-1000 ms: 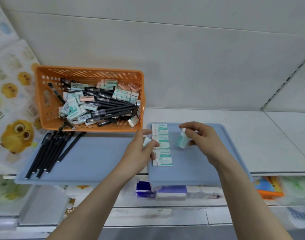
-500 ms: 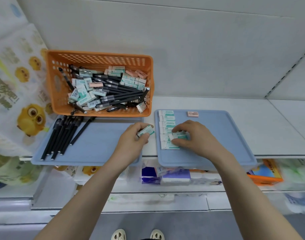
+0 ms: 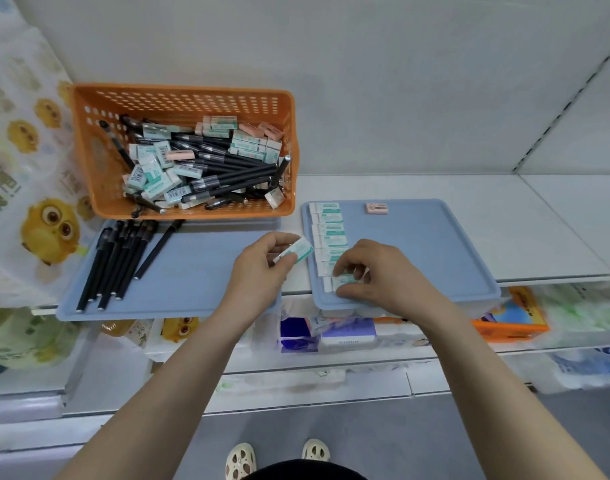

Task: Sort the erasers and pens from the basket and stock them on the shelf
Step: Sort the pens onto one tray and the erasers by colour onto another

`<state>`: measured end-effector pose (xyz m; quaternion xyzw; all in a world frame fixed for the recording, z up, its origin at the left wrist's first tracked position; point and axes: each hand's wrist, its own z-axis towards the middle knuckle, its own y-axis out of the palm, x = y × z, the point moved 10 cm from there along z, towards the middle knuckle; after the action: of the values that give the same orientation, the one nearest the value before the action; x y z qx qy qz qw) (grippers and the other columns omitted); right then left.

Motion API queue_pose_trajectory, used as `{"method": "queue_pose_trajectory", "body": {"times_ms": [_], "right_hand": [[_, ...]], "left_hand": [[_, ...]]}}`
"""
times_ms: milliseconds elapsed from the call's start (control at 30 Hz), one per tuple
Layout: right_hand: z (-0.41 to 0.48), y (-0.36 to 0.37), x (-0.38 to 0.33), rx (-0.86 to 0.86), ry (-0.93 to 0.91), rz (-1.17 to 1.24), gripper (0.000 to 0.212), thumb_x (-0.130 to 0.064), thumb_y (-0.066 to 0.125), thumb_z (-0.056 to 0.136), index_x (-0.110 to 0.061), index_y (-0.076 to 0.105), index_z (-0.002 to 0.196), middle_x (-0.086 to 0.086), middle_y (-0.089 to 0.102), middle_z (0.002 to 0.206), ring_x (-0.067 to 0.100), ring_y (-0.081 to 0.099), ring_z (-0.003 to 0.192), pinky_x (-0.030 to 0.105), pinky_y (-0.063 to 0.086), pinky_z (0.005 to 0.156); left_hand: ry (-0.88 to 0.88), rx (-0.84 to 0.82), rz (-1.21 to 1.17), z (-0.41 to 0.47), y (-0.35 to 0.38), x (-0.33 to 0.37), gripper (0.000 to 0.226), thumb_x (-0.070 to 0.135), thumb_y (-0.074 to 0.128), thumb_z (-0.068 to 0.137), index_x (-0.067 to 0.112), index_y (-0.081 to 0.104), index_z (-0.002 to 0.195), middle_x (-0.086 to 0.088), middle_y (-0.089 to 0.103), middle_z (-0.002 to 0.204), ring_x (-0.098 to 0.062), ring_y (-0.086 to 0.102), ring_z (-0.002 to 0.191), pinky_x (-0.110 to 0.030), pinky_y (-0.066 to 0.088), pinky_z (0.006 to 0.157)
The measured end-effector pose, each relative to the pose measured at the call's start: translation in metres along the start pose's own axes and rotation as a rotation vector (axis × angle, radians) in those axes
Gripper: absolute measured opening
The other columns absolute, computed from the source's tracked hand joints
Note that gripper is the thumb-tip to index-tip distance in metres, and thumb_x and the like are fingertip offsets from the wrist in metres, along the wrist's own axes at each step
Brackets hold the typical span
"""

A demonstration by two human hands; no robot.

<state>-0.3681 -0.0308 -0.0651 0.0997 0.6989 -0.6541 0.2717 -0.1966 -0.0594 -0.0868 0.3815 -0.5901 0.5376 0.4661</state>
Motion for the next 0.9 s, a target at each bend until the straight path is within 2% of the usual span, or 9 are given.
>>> {"method": "queue_pose_trajectory", "body": {"times_ms": [133,267,400,500,600,667,733,800,900], "right_hand": [[0.001,-0.009,0.005,0.061,0.027,0.064,0.021,-0.026,0.078,0.078,-0.028,0.070,0.098,-0.008,0.062,0.092,0.007,0.060,0.079,0.030,0.053,0.078],[0.008,-0.014,0.002,0.094,0.107,0.556,0.021,-0.023,0.071,0.087,-0.030,0.067,0.106,-0.005,0.066,0.099,0.014,0.067,0.081,0.025,0.056,0.076],[0.021,-0.020,0.020,0.177,0.180,0.719,0.021,-0.006,0.069,0.087,-0.022,0.071,0.099,-0.002,0.057,0.080,0.016,0.063,0.072,0.026,0.054,0.068],[0.034,-0.043,0.060,0.357,0.295,0.629,0.021,-0.006,0.066,0.086,-0.025,0.070,0.094,-0.002,0.055,0.072,0.012,0.058,0.067,0.032,0.051,0.069],[0.061,-0.044,0.074,0.345,0.330,0.603,0.018,-0.007,0.066,0.085,-0.020,0.069,0.098,0.001,0.058,0.075,0.010,0.063,0.064,0.033,0.053,0.073],[0.082,-0.038,0.068,0.284,0.292,0.558,0.018,-0.009,0.068,0.085,-0.017,0.070,0.101,0.000,0.060,0.083,0.008,0.065,0.065,0.025,0.053,0.071],[0.100,-0.030,0.062,0.199,0.243,0.351,0.022,-0.015,0.070,0.085,-0.020,0.070,0.106,0.001,0.062,0.099,0.013,0.065,0.078,0.020,0.051,0.074],[0.109,-0.025,0.059,0.163,0.195,0.132,0.027,-0.022,0.070,0.086,-0.022,0.070,0.113,0.000,0.057,0.107,0.014,0.059,0.088,0.025,0.048,0.084],[0.115,-0.023,0.056,0.166,0.126,0.068,0.028,-0.025,0.067,0.088,-0.022,0.070,0.116,-0.001,0.052,0.109,0.011,0.054,0.087,0.027,0.044,0.085]], "left_hand": [[0.004,-0.035,-0.026,0.002,0.005,0.000,0.032,0.007,0.059,0.092,0.032,0.065,0.110,0.011,0.067,0.104,-0.008,0.062,0.087,-0.020,0.051,0.069],[0.015,-0.068,-0.098,0.006,0.016,0.009,0.031,0.007,0.064,0.090,0.025,0.064,0.115,0.004,0.067,0.105,-0.008,0.066,0.088,-0.020,0.053,0.073],[0.084,-0.106,-0.002,0.015,0.029,0.022,0.037,0.014,0.066,0.090,0.027,0.060,0.124,0.008,0.065,0.112,-0.002,0.063,0.098,-0.022,0.052,0.088],[0.165,-0.128,0.364,0.019,0.040,0.027,0.045,0.022,0.060,0.094,0.024,0.049,0.137,0.008,0.052,0.134,-0.007,0.051,0.118,-0.019,0.039,0.102],[0.274,-0.158,0.626,0.022,0.058,0.035,0.048,0.025,0.052,0.098,0.017,0.040,0.144,0.003,0.037,0.146,-0.014,0.035,0.132,-0.016,0.024,0.102],[0.294,-0.160,0.708,0.026,0.064,0.035,0.047,0.026,0.049,0.099,0.015,0.040,0.143,0.001,0.034,0.148,-0.017,0.030,0.133,-0.019,0.023,0.105],[0.302,-0.150,0.777,0.028,0.067,0.032,0.046,0.029,0.047,0.100,0.014,0.041,0.143,-0.001,0.033,0.149,-0.019,0.029,0.133,-0.023,0.022,0.108],[0.310,-0.118,0.817,0.027,0.066,0.028,0.046,0.031,0.047,0.100,0.014,0.044,0.142,-0.001,0.036,0.147,-0.019,0.030,0.131,-0.024,0.023,0.109],[0.338,-0.086,0.836,0.024,0.067,0.025,0.044,0.030,0.050,0.099,0.011,0.050,0.138,-0.004,0.042,0.144,-0.022,0.037,0.127,-0.028,0.029,0.108]]}}
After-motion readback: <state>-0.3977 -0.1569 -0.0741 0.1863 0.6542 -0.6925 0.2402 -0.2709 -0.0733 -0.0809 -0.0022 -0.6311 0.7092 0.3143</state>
